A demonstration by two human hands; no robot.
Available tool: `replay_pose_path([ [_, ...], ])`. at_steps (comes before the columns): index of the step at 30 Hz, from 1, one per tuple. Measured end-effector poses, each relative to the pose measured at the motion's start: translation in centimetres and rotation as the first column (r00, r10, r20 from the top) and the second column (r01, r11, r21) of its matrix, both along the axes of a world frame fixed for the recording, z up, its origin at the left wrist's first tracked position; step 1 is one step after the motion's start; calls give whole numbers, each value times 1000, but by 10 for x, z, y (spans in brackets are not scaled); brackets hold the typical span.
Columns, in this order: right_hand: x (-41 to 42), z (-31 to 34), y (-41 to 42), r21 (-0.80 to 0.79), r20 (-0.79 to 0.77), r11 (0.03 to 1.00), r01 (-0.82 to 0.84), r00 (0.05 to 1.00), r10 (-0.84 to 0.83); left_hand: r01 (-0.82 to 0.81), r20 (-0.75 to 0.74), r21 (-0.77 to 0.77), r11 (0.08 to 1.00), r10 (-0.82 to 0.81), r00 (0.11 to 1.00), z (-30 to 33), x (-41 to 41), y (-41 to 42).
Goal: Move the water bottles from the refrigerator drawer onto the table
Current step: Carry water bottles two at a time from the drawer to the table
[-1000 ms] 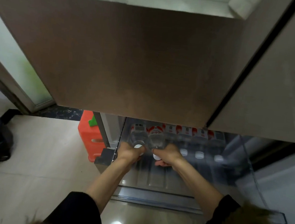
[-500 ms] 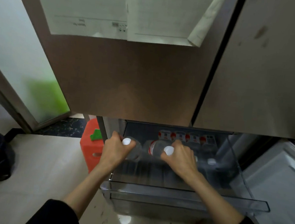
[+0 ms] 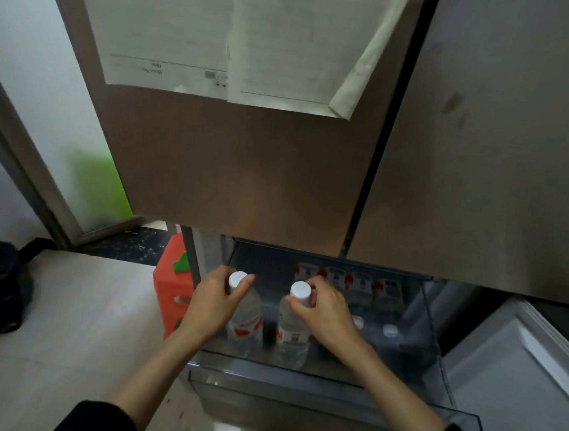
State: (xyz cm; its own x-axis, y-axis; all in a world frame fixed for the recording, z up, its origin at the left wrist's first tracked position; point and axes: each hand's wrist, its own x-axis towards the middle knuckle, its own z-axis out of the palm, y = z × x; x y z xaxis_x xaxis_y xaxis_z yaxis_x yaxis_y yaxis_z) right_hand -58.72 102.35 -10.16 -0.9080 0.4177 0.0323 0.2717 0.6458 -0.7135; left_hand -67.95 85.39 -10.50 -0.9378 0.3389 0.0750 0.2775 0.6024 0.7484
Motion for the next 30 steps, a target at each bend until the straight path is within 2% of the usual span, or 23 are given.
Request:
replay_pose_path([
  [2, 0, -5, 0, 13, -24, 1000, -6, 1000, 6, -2, 22, 16, 1000, 2, 1000, -7, 0, -3],
  [5, 5, -18, 1, 45, 32, 999, -29, 999, 28, -26, 85, -8, 1000, 27, 996, -19, 3, -11],
  [8, 9, -24, 3, -14, 89, 997, -70, 993, 71, 70, 152, 10, 998, -71, 986, -27, 11, -12],
  [11, 8, -23, 7, -61, 117, 990, -124, 985, 130, 157, 152, 80, 984, -167, 974, -27, 12, -11],
  [16, 8, -33, 7, -199, 140, 961, -191, 965, 221, 296, 167, 8, 955, -293, 941, -37, 0, -15],
  [19, 7, -39, 6, -273, 106, 956, -106, 984, 140, 303, 131, 27, 953, -303, 944, -42, -5, -11],
  [23, 1, -45, 0, -203, 66, 979, 10, 998, 3, 315, 119, 6, 949, -314, 942, -45, -12, -7],
  [26, -4, -46, -5, -173, 80, 985, 4, 997, 10, 325, 98, 10, 946, -325, 941, -46, -15, -6],
  [30, -6, -45, -11, -221, 76, 975, 6, 997, 11, 324, 61, 21, 946, -324, 944, -45, -16, -9],
])
